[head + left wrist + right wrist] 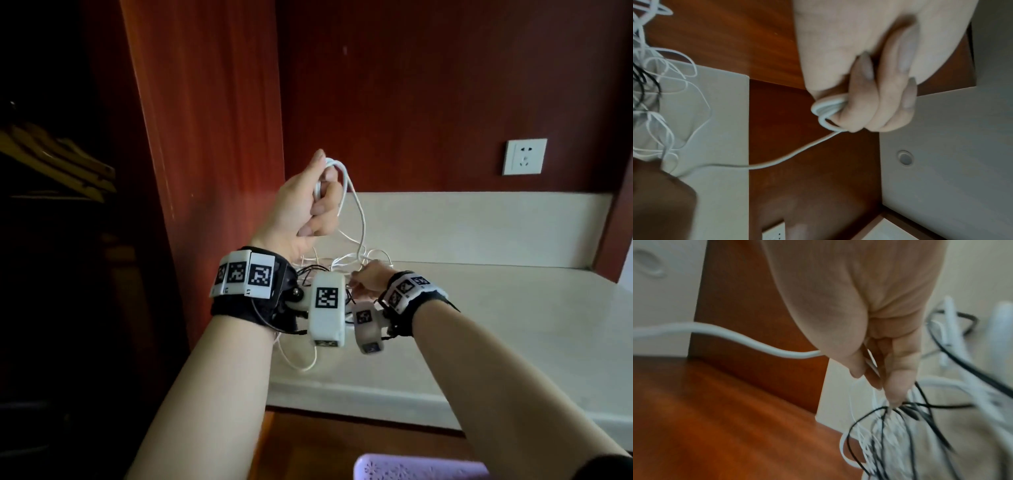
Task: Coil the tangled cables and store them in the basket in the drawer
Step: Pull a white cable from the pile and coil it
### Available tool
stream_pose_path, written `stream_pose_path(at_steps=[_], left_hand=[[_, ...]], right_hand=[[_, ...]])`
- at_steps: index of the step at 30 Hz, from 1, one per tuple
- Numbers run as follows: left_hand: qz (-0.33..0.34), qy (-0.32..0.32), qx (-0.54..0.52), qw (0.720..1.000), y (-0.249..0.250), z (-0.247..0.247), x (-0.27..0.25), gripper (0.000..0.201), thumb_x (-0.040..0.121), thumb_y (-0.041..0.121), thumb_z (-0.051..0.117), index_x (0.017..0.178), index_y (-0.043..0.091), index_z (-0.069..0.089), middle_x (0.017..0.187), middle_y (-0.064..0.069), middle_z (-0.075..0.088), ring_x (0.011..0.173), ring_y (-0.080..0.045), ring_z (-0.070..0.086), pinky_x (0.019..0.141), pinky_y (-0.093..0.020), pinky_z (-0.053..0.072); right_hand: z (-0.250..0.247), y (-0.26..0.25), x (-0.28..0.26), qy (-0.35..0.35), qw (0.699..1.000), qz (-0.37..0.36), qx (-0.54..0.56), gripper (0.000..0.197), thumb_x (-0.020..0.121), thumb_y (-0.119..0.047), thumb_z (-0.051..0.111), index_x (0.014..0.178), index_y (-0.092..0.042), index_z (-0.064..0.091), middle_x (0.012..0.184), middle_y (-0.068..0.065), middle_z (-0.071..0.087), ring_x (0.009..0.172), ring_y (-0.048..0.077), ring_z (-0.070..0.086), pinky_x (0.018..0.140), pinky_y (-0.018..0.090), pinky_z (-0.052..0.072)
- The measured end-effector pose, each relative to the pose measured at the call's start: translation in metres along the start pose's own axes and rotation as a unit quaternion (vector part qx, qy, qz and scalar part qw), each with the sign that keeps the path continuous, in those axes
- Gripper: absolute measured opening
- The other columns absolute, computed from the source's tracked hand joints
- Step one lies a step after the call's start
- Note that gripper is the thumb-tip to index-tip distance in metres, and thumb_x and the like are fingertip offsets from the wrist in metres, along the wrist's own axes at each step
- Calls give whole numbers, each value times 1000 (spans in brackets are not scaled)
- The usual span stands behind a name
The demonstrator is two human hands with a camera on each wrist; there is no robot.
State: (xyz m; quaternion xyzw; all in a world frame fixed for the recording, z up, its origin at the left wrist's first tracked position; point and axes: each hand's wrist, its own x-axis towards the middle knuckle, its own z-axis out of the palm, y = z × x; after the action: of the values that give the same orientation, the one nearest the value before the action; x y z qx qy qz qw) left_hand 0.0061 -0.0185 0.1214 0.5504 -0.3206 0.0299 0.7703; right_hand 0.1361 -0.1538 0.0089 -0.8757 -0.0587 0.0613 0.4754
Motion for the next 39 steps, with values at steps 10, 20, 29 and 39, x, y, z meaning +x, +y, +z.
stream_pose_path(at_steps=[10,20,29,39], left_hand=[[70,177,-13,982,6,-40,62,45,105,37,20,69,16,35,38,5,28,25,-7,17,41,-28,7],[0,225,7,974,-28,-28,79,46,105,37,21,67,14,29,30,4,27,24,-9,16,32,-19,17],[-14,197,-78,977,-56,3,95,39,106,32,23,75,14,37,39,4,35,24,-8,19,32,-17,17],[-149,88,2,985,-98,-4,88,50,104,41,26,64,12,34,36,5,30,25,-8,16,30,-17,18]], right_hand=[[-168,-142,-1,471,795,-323,205,32,95,-7,43,123,-11,58,118,3,61,104,13,56,80,9,36],[-193,-66,27,347,885,-144,-276,51,92,0,37,140,-16,41,153,11,26,138,30,31,109,35,31],[-238,-113,-22,378,883,-184,-208,38,95,-6,43,131,-5,52,134,17,53,123,30,50,93,27,40],[-126,1,10,41,954,-76,-288,53,94,-8,50,143,-2,30,143,18,41,129,30,42,100,27,36]])
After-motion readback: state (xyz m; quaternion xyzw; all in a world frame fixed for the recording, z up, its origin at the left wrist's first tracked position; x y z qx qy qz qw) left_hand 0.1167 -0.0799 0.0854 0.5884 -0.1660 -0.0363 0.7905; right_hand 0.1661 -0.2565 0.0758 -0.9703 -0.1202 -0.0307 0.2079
